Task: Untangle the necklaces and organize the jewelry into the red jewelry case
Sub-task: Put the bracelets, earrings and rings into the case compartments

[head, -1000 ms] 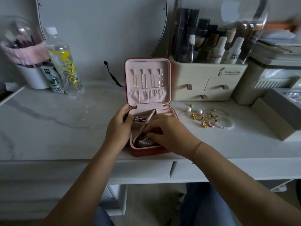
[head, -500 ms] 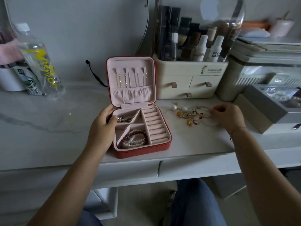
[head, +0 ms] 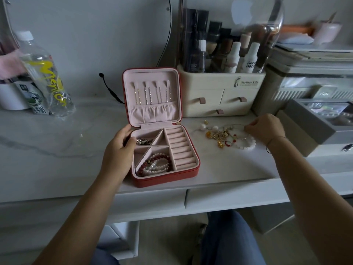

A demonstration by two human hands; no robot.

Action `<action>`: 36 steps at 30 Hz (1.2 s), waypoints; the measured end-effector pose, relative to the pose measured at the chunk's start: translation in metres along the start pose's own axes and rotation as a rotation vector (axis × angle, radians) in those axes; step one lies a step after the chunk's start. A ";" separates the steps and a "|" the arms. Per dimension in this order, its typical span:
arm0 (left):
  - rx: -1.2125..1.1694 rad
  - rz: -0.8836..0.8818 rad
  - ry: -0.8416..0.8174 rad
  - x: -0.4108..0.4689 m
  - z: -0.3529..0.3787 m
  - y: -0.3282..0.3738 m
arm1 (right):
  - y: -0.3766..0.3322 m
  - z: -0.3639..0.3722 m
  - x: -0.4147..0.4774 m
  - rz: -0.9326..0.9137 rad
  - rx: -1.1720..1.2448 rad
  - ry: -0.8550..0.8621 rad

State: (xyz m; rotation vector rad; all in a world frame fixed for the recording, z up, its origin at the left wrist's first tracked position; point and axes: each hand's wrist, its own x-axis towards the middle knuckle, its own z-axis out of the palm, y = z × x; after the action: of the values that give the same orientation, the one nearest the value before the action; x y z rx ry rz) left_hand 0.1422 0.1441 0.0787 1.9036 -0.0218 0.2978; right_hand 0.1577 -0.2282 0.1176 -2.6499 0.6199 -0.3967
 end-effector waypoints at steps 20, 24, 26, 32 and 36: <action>-0.025 -0.011 -0.002 -0.001 0.001 0.002 | -0.060 -0.057 -0.046 -0.344 0.591 -0.105; -0.039 -0.003 -0.010 -0.001 0.001 0.002 | -0.110 -0.030 -0.085 -0.339 0.833 -0.526; -0.040 -0.002 -0.015 0.000 0.001 0.001 | -0.130 -0.013 -0.099 -0.326 0.884 -0.654; -0.027 0.018 -0.030 0.002 -0.001 -0.002 | -0.154 0.010 -0.125 -0.416 0.503 -0.550; -0.054 0.026 -0.037 0.001 -0.002 0.000 | -0.160 0.016 -0.133 -0.549 0.248 -0.379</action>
State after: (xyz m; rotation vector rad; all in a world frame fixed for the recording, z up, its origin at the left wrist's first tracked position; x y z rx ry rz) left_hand 0.1424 0.1460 0.0792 1.8560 -0.0783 0.2765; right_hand 0.1067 -0.0281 0.1478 -2.5160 -0.2658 -0.0968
